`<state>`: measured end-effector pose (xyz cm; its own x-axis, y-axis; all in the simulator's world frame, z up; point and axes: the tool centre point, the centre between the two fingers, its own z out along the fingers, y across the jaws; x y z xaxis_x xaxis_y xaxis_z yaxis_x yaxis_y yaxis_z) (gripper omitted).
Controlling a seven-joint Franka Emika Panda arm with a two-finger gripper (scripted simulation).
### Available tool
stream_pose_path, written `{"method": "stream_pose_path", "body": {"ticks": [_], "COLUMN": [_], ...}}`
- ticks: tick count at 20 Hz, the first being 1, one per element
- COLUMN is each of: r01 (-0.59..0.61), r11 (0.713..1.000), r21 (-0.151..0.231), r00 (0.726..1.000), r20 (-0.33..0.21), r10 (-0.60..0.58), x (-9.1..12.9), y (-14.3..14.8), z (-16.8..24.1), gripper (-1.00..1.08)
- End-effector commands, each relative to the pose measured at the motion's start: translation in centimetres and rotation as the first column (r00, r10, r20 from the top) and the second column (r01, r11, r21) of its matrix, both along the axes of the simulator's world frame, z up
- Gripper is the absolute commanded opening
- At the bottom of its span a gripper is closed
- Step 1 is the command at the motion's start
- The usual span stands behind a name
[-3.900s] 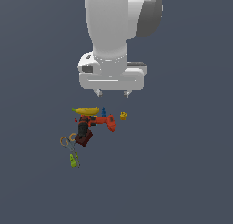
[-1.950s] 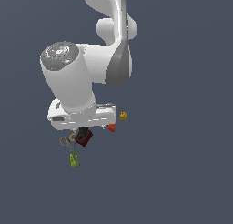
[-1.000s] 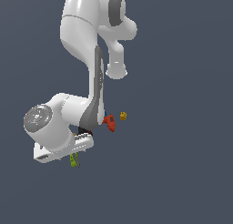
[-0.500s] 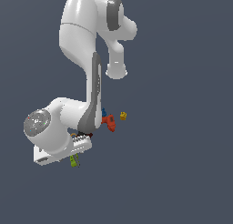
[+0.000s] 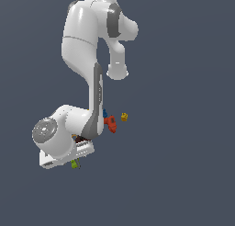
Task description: Pick up a designated object from a clutter of objects.
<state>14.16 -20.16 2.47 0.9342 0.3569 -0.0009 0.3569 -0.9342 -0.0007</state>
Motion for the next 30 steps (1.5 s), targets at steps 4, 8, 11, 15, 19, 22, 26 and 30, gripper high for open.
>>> {"method": "stream_pose_path", "body": {"ticks": [4, 8, 11, 15, 19, 22, 26, 30], "r01": [-0.001, -0.001, -0.001, -0.001, -0.001, -0.001, -0.001, -0.001], "r11": [1.000, 1.000, 1.000, 1.000, 1.000, 1.000, 1.000, 1.000], "r21": [0.000, 0.000, 0.000, 0.000, 0.000, 0.000, 0.000, 0.000], "r00": [1.000, 1.000, 1.000, 1.000, 1.000, 1.000, 1.000, 1.000], "r20": [0.001, 0.001, 0.001, 0.001, 0.001, 0.001, 0.001, 0.001], "r10": [0.001, 0.001, 0.001, 0.001, 0.001, 0.001, 0.001, 0.001], "x": [0.1, 0.1, 0.1, 0.1, 0.1, 0.0, -0.4, -1.1], "y": [0.0, -0.1, -0.1, -0.1, 0.0, 0.2, 0.7, 1.6], "z": [-1.3, -1.2, -1.2, -1.2, -1.2, -1.0, -0.4, 0.6], "gripper": [1.00, -1.00, -1.00, -1.00, -1.00, -1.00, -1.00, -1.00]}}
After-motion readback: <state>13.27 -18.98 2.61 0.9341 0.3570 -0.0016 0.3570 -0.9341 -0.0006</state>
